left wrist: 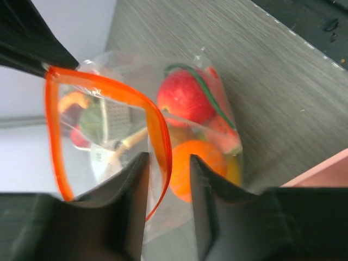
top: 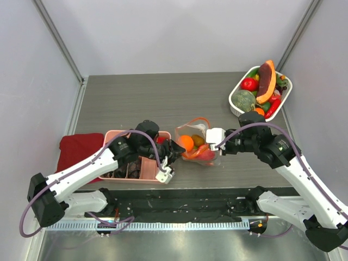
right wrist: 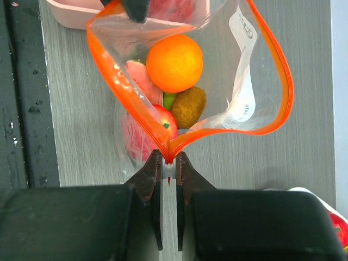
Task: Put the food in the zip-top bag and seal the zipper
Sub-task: Adjust the zipper food storage bag at the center of the board.
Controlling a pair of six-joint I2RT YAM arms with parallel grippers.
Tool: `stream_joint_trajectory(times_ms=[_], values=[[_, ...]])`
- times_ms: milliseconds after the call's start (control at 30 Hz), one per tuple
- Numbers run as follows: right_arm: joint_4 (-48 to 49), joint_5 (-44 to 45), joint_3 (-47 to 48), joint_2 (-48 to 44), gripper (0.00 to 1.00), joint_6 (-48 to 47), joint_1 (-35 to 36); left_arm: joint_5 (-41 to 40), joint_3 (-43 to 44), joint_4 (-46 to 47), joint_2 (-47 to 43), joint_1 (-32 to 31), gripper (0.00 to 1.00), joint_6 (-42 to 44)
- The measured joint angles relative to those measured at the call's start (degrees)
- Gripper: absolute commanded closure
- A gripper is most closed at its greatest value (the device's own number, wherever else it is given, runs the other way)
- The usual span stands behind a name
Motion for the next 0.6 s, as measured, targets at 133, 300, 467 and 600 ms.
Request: stream_joint_trajectory(times_ms=[133,300,467,600], values=[[-0.72,0.35,0.00,-0.02,0.99,-0.46,0.00,-3.72,3.37,-3.23,3.28,-1.14,1.00,-3.91],[-2.75,1.20,-0.02,-0.87,0.99,-2.56,0.00,-7.34,16.00,-13.79,7.06,-1.07,1.00,-11.21],[-4.57,1.99,-0.39,-3.04,0.99,-6.38,0.00,-5.16,32.13,-31.34,14.19,0.85,1.00,-19.52],[-4.48,1.49,-0.44,-3.80,0.99,-8.00,0.15,0.13,35.76,-37.57,18.84,3.02,1.00,-27.52]])
